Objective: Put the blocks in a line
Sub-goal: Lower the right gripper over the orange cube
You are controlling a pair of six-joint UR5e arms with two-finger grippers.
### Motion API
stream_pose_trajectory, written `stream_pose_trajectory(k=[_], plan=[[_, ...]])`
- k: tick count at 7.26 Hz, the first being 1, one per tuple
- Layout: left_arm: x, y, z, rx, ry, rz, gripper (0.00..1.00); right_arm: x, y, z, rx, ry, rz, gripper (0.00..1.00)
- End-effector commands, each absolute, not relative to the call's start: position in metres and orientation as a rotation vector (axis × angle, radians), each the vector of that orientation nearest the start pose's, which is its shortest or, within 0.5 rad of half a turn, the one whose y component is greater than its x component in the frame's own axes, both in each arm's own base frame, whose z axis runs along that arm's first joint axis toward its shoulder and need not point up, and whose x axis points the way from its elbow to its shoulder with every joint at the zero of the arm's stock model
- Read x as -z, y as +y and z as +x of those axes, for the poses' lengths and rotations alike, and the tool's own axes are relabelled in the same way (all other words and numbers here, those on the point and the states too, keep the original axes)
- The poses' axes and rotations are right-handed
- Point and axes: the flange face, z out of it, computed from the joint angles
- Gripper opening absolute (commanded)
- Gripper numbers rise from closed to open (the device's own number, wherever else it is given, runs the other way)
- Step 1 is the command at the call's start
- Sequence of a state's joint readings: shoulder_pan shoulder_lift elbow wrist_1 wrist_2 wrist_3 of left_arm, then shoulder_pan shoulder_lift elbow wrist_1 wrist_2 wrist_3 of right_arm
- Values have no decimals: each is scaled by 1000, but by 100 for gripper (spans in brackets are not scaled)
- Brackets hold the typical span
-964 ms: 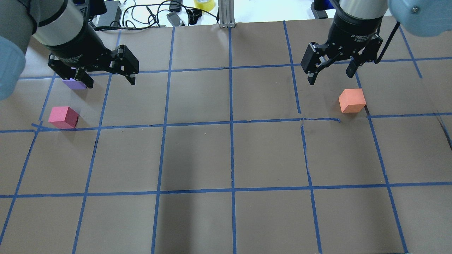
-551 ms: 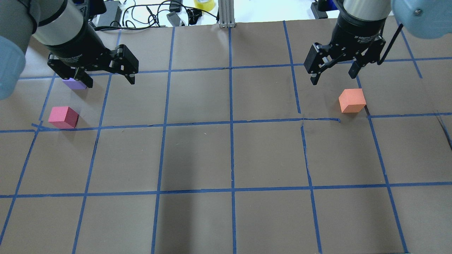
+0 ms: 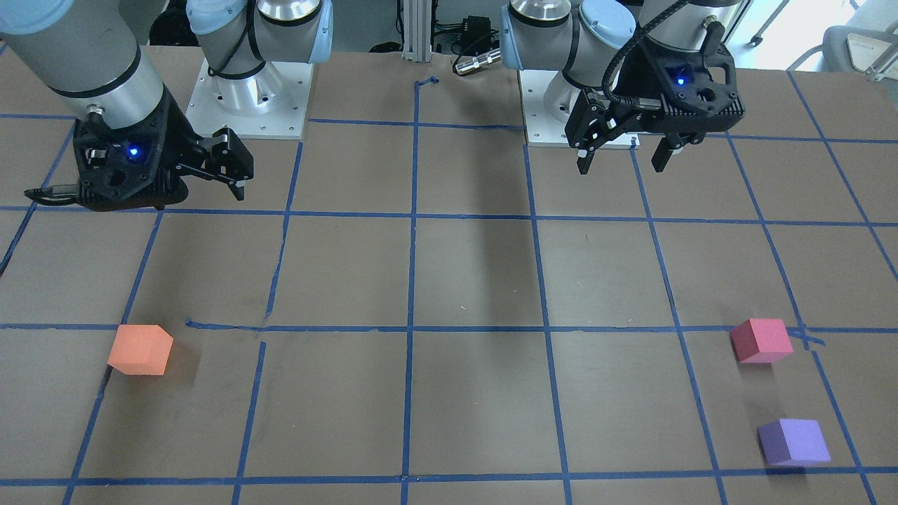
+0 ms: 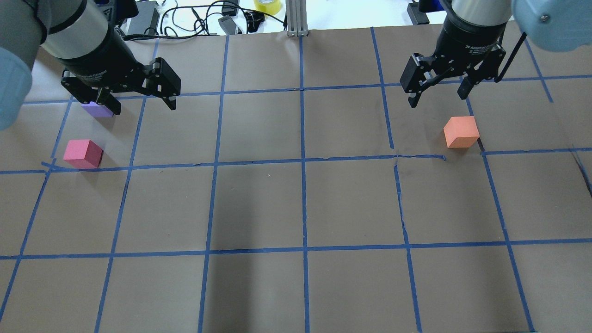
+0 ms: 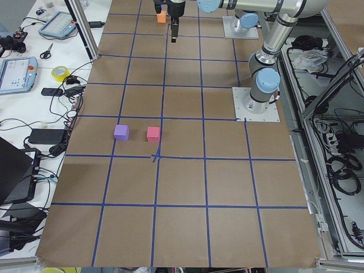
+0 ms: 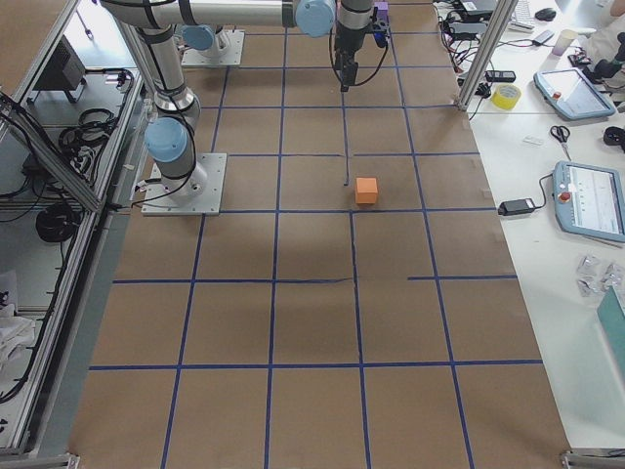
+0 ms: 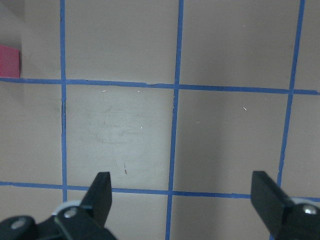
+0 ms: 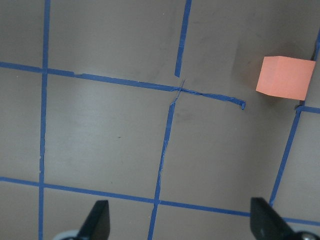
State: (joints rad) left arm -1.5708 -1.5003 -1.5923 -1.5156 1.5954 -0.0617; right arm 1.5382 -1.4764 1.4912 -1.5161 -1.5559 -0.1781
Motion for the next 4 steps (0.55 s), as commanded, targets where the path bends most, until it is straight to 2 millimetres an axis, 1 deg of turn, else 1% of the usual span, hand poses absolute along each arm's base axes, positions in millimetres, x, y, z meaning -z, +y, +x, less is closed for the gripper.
stream_pose_trajectory(k=[1,2,3,4], plan=[[-517,-471,-131,161,3115,-98,100,-446,-557,77,80,3133,-129,100],[-517,-471,-131,164,3114,-98,100,-429,-556,61,66,3149,-85,100],[-518,-471,-131,164,3114,-98,100,-413,-560,42,13,3166,-39,100],[-518,-471,-131,164,3114,-100,100,-389,-569,17,-59,3159,21,100]])
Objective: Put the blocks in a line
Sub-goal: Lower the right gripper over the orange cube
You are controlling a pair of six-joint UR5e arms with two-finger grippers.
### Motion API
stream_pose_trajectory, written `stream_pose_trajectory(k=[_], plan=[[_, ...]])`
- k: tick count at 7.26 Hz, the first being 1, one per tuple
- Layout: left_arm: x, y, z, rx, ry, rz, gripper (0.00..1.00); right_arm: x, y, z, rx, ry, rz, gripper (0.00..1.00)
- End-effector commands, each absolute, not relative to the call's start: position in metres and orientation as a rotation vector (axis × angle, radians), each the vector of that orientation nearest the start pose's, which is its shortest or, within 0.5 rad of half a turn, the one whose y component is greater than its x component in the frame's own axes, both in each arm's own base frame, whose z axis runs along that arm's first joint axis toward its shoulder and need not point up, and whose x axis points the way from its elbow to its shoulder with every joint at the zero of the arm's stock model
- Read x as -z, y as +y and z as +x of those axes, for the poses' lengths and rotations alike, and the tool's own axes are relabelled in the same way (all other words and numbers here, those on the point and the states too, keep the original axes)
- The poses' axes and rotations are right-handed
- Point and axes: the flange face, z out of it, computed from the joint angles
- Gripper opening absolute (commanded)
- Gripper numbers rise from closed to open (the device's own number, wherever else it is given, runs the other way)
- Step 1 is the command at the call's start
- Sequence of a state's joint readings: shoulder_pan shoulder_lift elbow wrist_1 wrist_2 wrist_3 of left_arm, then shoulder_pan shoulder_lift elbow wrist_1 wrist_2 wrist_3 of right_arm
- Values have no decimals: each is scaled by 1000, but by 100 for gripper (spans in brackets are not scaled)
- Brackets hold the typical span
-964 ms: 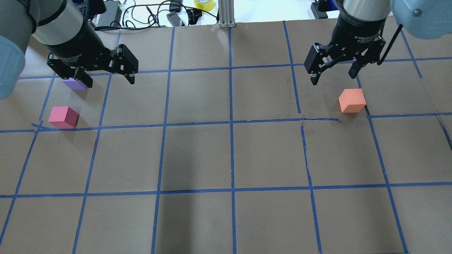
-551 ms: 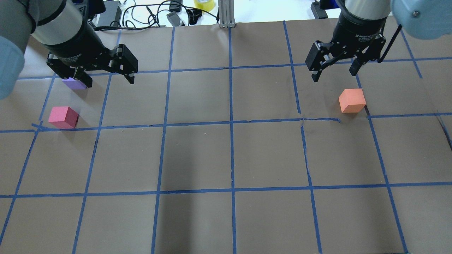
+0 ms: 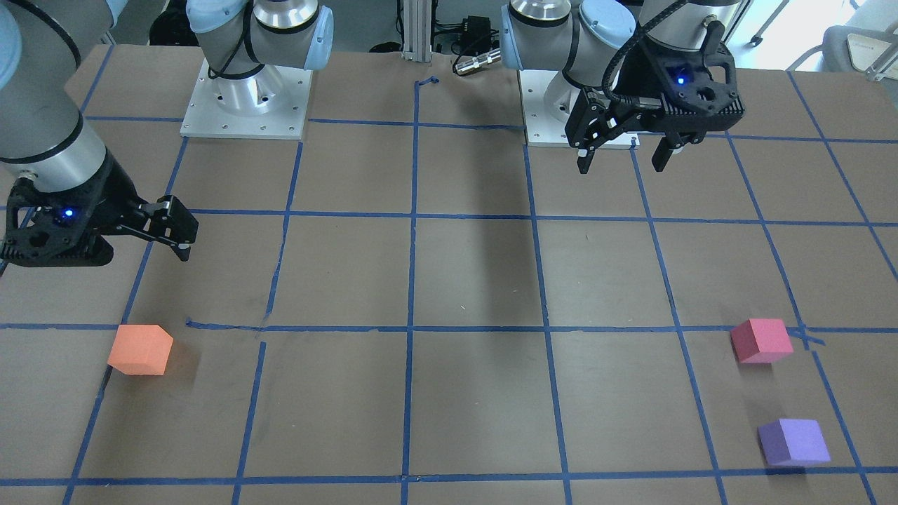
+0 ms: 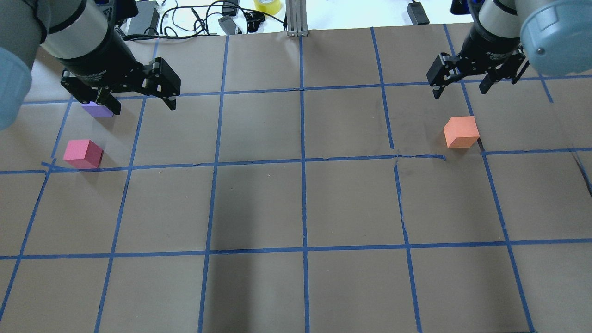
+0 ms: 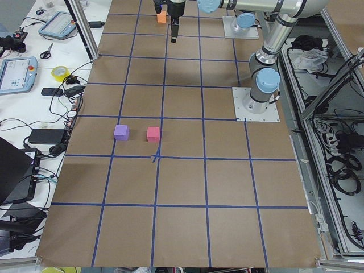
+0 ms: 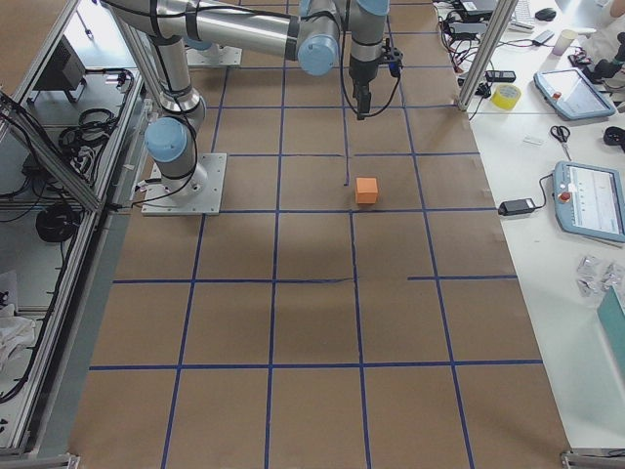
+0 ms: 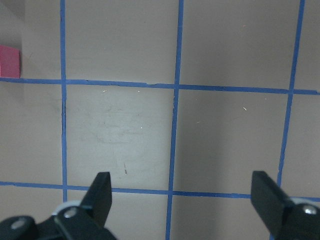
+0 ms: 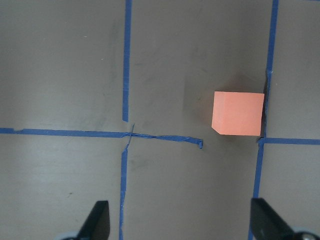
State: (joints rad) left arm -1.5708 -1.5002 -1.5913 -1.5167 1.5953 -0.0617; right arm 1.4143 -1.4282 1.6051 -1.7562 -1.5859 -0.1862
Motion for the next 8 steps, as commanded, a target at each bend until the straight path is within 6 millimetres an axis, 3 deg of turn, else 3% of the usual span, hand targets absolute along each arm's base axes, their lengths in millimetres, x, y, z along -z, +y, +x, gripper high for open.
stream_pose_trajectory(k=[1,2,5,8], plan=[[-518,-471,-131,164,3114,-98,100,-360,-577,-9,-144,3141,82,100],[-518,-471,-130,164,3114,-100,100,-325,-586,-27,-225,3116,117,100],[-519,-471,-130,168,3113,-100,100,-284,-598,-37,-144,3135,78,100],[-519,-471,-130,169,3113,-100,100,-240,-620,-71,-52,3143,-19,100]])
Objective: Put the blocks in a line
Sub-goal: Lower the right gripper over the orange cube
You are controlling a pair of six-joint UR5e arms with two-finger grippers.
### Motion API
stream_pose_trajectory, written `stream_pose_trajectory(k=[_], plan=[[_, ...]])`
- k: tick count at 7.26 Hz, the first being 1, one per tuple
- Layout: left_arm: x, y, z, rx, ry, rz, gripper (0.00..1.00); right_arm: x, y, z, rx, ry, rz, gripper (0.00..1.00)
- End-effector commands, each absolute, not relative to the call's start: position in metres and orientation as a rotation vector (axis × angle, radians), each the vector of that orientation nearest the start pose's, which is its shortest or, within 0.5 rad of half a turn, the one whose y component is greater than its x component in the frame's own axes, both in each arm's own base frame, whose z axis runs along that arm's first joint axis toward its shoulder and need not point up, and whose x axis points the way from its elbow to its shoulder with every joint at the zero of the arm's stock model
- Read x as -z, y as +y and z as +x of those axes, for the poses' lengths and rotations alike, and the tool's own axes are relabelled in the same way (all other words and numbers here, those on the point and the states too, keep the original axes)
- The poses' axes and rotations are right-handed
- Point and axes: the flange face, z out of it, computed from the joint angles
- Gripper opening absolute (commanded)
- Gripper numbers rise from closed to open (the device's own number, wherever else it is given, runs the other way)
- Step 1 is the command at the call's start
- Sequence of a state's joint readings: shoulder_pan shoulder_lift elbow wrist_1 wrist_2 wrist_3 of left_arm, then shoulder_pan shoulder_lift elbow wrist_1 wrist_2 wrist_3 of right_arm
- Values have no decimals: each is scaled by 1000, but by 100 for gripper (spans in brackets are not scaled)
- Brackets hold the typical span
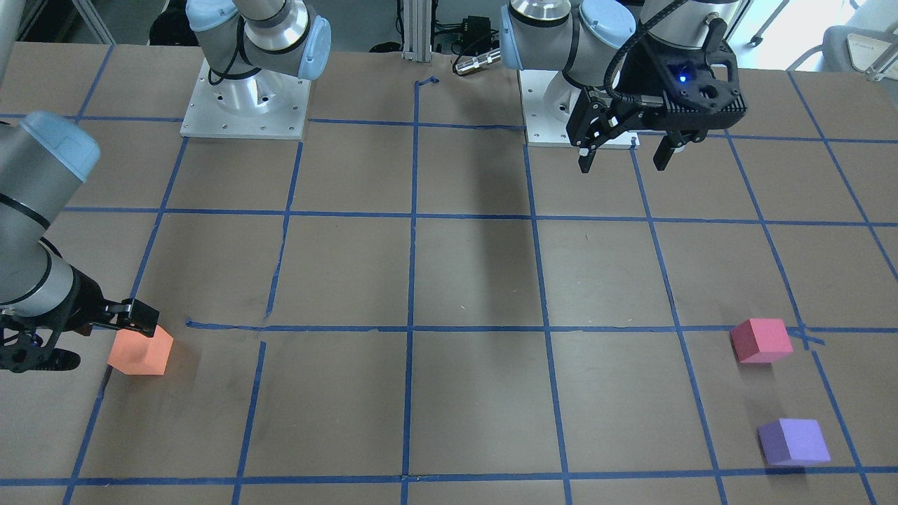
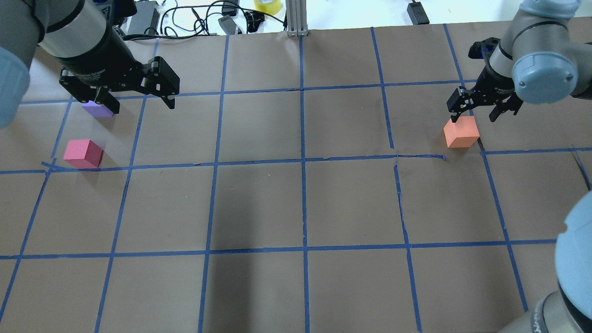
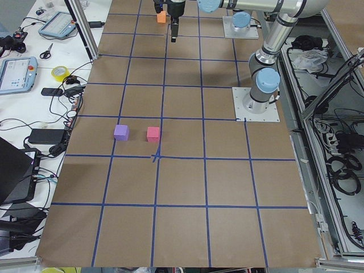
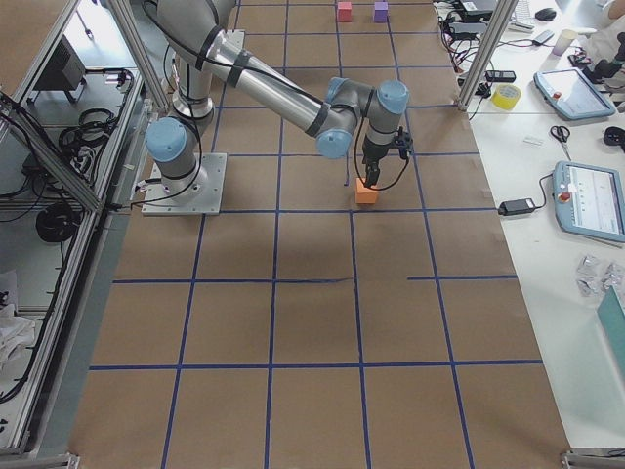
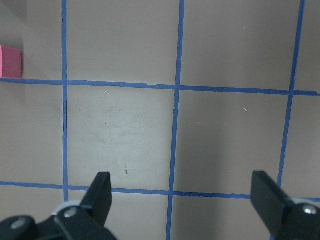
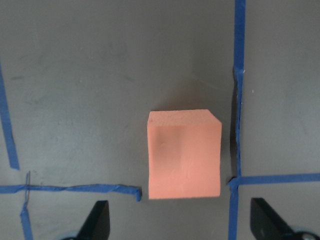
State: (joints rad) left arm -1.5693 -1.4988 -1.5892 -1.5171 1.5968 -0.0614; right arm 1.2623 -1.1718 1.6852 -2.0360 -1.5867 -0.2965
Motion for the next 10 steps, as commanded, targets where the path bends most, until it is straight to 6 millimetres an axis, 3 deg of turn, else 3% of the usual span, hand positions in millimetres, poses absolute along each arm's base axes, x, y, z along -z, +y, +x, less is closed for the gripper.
stream_pose_trajectory(k=[1,3,4,5,7,10], plan=[[-520,-470,-130,171,3113,-100,100,-226,-624,-74,-49,3142,-20,100],[-520,-470,-130,169,3113,-100,100,-215,-623,-72,-71,3127,-22,100],[-520,-470,-130,169,3113,-100,100,-221,-619,-71,-65,3129,-29,100],[-520,-470,-130,169,3113,-100,100,-242,-619,-69,-28,3149,-41,100],[-520,-470,-130,169,3113,-100,100,-248,-618,-61,-18,3142,-58,100],[-520,-470,-130,169,3114,-100,100,-217,-619,-60,-94,3116,-124,100]])
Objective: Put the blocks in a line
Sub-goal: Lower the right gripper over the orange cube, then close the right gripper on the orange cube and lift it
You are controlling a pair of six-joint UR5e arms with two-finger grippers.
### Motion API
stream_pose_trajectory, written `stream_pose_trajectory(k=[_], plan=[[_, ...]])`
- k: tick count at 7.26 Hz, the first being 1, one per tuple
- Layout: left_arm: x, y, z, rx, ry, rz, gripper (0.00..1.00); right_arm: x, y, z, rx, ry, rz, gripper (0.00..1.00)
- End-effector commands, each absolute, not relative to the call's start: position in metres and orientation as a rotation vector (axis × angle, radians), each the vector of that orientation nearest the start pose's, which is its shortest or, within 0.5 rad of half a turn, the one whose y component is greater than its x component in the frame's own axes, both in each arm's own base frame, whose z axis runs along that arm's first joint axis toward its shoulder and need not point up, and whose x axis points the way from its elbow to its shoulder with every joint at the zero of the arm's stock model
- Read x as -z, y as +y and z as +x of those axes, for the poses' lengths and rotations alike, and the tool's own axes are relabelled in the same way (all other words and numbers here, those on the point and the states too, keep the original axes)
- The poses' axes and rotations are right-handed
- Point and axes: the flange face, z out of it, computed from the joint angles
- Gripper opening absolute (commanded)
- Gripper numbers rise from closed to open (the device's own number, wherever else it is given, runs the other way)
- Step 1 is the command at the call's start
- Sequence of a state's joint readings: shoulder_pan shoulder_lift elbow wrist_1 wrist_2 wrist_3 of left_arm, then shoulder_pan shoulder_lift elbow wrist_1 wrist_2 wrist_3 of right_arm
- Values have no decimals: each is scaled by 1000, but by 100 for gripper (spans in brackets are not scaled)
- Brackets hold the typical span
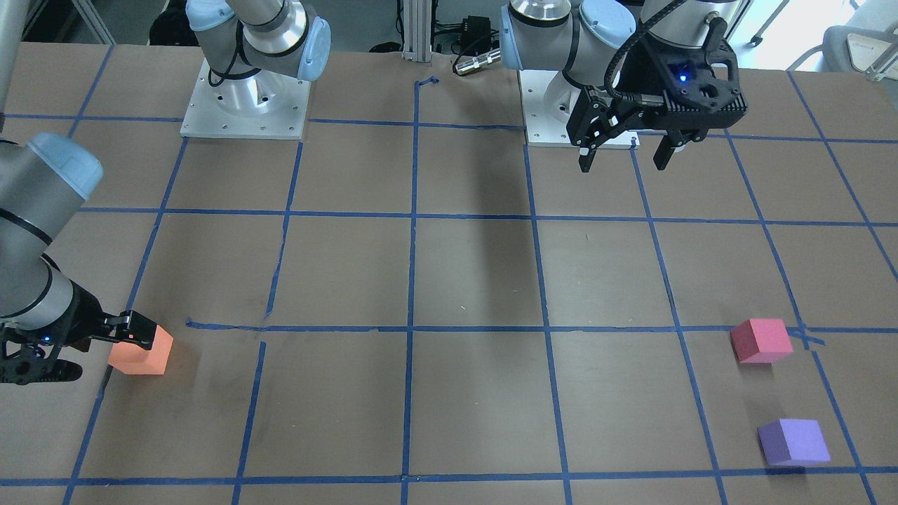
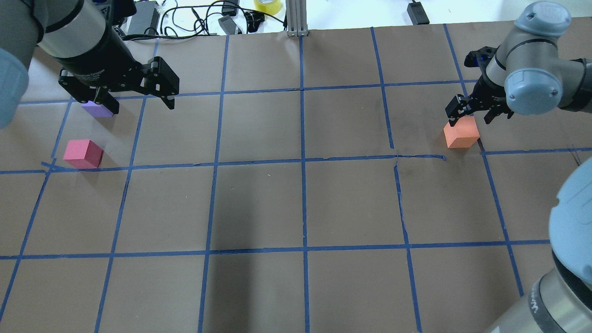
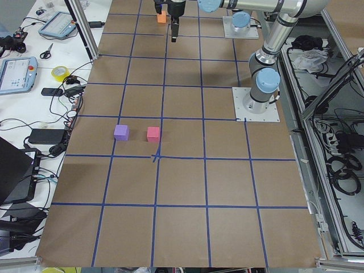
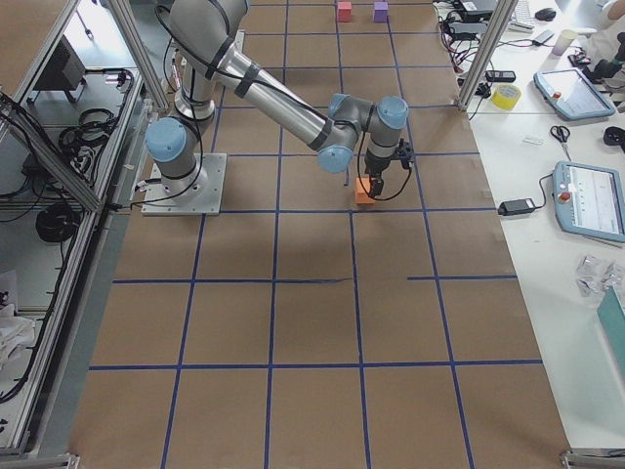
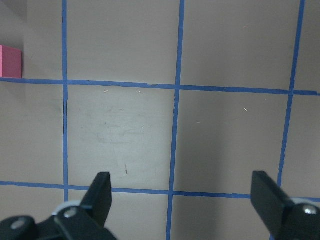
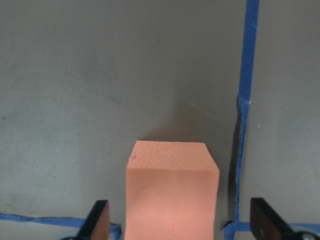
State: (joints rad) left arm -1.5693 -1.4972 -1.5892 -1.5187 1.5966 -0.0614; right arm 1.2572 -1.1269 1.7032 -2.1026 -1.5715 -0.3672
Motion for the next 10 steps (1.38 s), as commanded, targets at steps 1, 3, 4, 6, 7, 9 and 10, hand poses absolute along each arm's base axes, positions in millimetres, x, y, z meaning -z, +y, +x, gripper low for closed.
stream_pose_trajectory(k=[1,3,4,6,7,9,10], plan=[[-520,-470,-130,169,3113,-100,100,-209,-620,-60,-112,3109,-145,100],[-520,-470,-130,169,3113,-100,100,-189,-620,-61,-162,3092,-169,100],[-520,-470,-130,169,3113,-100,100,-197,-625,-61,-88,3043,-145,90],[-520,-470,-130,168,3113,-100,100,-201,-626,-56,-40,2964,-142,20],[-520,-470,-130,166,3113,-100,100,-213,-626,-60,-10,2978,-150,0],[-520,-470,-130,166,3113,-100,100,-248,-622,-67,41,3058,-141,0],[-520,-470,-130,166,3113,-100,100,-293,-617,-58,162,3059,-75,0]])
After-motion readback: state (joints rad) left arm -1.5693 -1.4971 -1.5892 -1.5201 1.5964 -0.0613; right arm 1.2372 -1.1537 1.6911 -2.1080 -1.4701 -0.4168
